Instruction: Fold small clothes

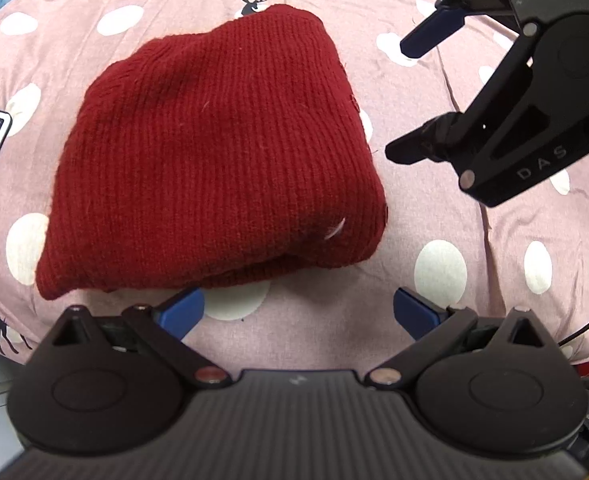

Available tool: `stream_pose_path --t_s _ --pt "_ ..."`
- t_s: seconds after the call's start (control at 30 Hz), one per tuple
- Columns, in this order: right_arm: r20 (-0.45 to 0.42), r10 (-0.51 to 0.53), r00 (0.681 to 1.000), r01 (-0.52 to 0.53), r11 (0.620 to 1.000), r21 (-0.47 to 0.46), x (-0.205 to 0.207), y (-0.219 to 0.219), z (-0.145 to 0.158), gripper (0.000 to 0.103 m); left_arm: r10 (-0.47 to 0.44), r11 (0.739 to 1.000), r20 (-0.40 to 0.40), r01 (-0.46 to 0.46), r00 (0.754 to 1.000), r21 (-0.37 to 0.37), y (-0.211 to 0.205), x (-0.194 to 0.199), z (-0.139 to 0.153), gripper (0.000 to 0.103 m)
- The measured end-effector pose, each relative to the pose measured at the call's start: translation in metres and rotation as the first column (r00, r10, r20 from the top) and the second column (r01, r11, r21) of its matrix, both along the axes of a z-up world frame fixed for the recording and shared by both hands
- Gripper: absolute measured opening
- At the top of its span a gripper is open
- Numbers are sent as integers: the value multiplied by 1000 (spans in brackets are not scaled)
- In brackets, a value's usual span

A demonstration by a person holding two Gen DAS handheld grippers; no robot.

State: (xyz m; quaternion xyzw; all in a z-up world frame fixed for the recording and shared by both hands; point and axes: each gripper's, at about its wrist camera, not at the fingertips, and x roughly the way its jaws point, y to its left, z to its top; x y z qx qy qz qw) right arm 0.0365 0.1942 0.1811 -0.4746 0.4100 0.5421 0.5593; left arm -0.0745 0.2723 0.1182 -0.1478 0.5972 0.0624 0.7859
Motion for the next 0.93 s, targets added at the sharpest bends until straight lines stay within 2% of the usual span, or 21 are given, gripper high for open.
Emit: stream_pose_path --t_s 0.2,0.33,0.63,0.73,0.8,0.87,0.93 --pt "-3 -1 1000 1 1000 3 -1 0 1 103 7 1000 -5 -7 1000 25 -3 0 -4 103" --pt "3 -8 1000 8 1000 9 -1 -1 2 103 11 996 -4 -11 1000 85 -6 -1 -4 103" --pt "15 -11 1000 10 999 34 -3 0 4 103 42 969 132 -72 990 236 -9 -7 1 103" --pt "13 -17 1000 16 999 40 -2 0 4 103 68 968 165 -105 984 228 -11 -9 -2 103" --pt "17 -24 1000 23 999 46 -2 0 4 103 99 981 218 -133 971 145 -10 -13 -3 103" --pt "22 -29 999 27 999 46 -1 0 4 103 103 988 237 -127 966 86 -9 -16 -5 103" --pt "26 -29 999 28 998 48 -1 0 5 103 93 986 227 -121 969 112 -12 -15 -4 103"
